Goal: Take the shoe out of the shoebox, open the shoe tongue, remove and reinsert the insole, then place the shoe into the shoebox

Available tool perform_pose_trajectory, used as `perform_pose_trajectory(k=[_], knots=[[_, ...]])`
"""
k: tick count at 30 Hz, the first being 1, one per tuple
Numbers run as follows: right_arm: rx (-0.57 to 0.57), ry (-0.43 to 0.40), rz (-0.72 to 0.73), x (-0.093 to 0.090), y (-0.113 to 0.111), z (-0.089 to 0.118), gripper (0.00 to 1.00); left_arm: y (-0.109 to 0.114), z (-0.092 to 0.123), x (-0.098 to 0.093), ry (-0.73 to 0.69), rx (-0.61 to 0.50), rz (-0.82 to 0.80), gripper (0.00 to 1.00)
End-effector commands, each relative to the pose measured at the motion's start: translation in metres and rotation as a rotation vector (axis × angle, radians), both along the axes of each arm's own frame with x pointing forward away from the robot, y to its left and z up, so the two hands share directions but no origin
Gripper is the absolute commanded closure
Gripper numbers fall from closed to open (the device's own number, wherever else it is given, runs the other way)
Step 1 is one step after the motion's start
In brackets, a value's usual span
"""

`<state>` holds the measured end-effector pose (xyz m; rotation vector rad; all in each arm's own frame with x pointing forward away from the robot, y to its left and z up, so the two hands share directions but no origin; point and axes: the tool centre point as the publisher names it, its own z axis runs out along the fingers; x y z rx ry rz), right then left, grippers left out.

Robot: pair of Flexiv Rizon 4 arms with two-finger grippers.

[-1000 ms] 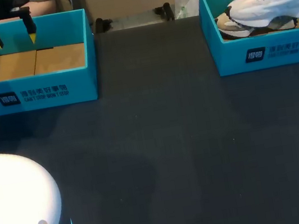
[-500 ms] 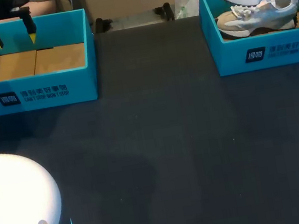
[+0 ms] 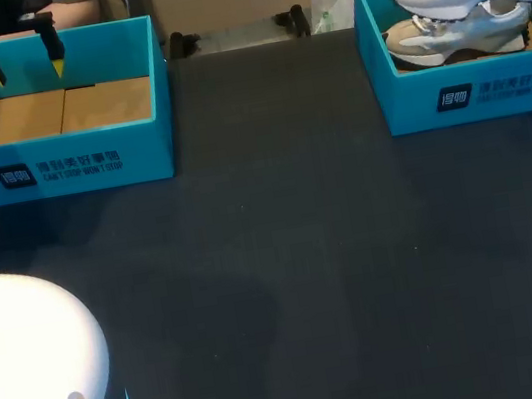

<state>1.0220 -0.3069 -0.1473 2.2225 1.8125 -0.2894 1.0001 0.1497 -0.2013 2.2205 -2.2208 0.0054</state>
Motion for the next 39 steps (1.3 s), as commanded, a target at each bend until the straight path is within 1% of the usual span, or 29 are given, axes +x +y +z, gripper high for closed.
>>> perform_pose_trajectory(k=[1,7,16,18,22,25,30,39], knots=[[-0.006,-0.034,-0.004,-0.014,0.015,0.016,1.0,0.0,0.001,0.0,0.001,0.002,0.0,0.0],[0.006,-0.053,-0.004,-0.029,0.041,0.021,1.0,0.0,0.001,0.0,0.001,0.002,0.0,0.0],[-0.003,-0.044,0.0,-0.058,0.095,0.017,1.0,0.0,0.001,0.0,0.001,0.002,0.0,0.0],[-0.003,-0.041,-0.004,-0.065,0.104,0.017,1.0,0.0,0.001,0.0,0.001,0.002,0.0,0.0],[-0.006,-0.039,-0.017,-0.082,0.125,0.019,1.0,0.0,0.001,0.0,0.001,0.002,0.0,0.0],[-0.045,-0.013,-0.017,-0.094,0.143,0.019,1.0,0.0,0.001,0.0,0.001,0.002,0.0,0.0],[-0.075,0.0,-0.005,-0.114,0.176,0.017,1.0,0.0,0.001,0.0,0.001,0.002,0.0,0.0],[-0.075,-0.011,-0.04,-0.155,0.23,0.011,1.0,0.0,0.001,0.0,0.001,0.002,0.0,0.0]])
